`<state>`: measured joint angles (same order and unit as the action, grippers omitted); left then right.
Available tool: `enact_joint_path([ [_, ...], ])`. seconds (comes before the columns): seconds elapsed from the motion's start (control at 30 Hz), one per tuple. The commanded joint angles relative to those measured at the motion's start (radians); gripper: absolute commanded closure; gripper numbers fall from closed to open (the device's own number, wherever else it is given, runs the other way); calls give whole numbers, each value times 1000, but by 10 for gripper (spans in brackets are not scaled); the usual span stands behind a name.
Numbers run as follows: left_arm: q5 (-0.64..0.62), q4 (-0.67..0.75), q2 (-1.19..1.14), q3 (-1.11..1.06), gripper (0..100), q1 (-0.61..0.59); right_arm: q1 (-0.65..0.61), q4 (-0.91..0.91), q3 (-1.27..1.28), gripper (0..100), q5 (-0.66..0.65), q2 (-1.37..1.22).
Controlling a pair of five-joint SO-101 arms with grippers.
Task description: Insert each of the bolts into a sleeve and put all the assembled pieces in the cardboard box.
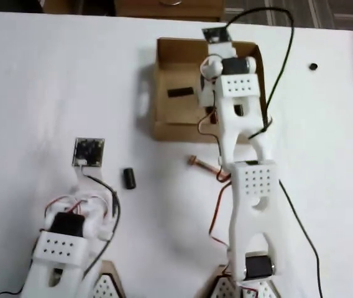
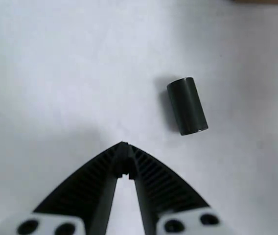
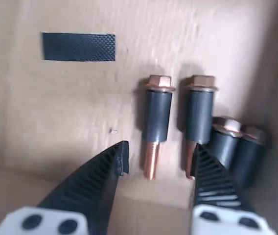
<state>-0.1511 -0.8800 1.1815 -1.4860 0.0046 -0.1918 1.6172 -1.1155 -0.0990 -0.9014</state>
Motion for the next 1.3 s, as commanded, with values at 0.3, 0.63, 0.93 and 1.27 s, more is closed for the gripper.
enact_joint_path([
  [0.3, 115, -51, 11, 94, 978, -250, -157, 153, 15, 804, 2, 501],
  [0.63, 155, -140, 11, 160, 978, -522, -478, 147, 535, 804, 255, 705],
  [0.93, 226, -120, 11, 81, 978, -628, -605, 54, 718, 804, 448, 697],
  [1.27, 226, -121, 11, 71, 978, -631, -694, -228, 884, 804, 454, 521],
])
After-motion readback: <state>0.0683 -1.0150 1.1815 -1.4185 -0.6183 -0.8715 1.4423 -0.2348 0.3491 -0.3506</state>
